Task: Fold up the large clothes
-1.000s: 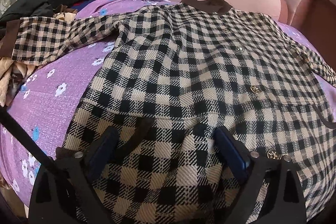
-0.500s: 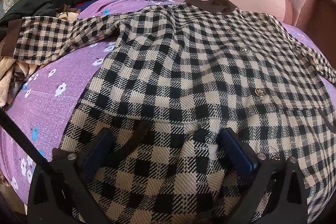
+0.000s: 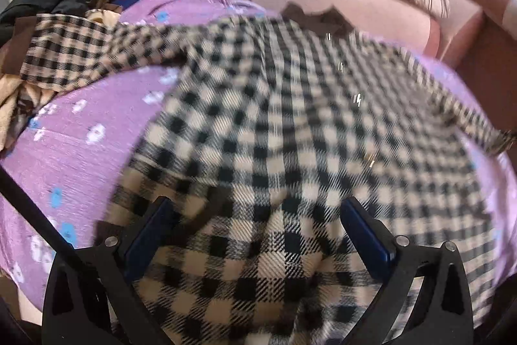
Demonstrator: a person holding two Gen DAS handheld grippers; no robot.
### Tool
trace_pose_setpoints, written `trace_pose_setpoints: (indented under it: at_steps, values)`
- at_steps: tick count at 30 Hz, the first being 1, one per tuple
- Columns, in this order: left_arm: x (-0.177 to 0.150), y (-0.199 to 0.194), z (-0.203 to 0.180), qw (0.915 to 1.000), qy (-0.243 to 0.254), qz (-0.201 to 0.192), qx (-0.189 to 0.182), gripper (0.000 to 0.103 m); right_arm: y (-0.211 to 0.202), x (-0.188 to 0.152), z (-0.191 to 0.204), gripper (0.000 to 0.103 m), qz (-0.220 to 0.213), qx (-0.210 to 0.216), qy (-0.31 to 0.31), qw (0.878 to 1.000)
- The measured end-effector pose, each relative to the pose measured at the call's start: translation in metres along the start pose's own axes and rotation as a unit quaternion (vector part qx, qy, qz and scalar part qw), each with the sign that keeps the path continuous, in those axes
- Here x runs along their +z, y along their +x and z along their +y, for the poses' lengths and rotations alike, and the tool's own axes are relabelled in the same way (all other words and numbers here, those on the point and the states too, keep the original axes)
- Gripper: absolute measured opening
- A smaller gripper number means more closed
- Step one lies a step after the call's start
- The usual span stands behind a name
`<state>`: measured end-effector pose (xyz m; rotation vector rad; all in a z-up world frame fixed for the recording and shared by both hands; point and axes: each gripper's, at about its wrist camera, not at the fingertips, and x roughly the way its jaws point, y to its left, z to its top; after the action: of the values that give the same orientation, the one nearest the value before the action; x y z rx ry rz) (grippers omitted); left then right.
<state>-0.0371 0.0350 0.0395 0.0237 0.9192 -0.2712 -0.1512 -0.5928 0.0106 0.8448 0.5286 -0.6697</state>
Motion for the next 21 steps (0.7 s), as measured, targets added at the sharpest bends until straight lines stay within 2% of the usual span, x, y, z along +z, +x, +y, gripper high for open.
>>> trace_pose_setpoints:
  at_steps: [4,9,13,15,17,19,21]
  values:
    - [0.027,-0.034,0.019,0.9986,-0.012,-0.051,0.007,0.103,-0.008,-0.022,0.067,0.003,0.014,0.027,-0.094,0.995]
    - [0.066,-0.047,0.055,0.9937,-0.018,-0.099,0.049,0.103,-0.007,-0.073,0.175,0.003,0.050,0.084,-0.200,0.975]
    - [0.082,-0.044,0.094,0.9840,-0.043,-0.139,0.103,0.103,0.002,-0.139,0.271,0.003,0.084,0.123,-0.270,0.951]
    - [0.080,-0.041,0.114,0.9810,-0.066,-0.144,0.113,0.103,0.008,-0.177,0.308,0.003,0.105,0.136,-0.295,0.940]
    - [0.083,-0.035,0.135,0.9807,-0.090,-0.130,0.115,0.103,0.014,-0.218,0.343,0.003,0.122,0.146,-0.325,0.926]
    - [0.086,-0.034,0.153,0.9806,-0.109,-0.125,0.104,0.103,0.022,-0.263,0.377,0.003,0.137,0.150,-0.362,0.910]
    - [0.088,-0.033,0.169,0.9763,-0.130,-0.130,0.115,0.103,0.028,-0.303,0.400,0.003,0.148,0.152,-0.395,0.894]
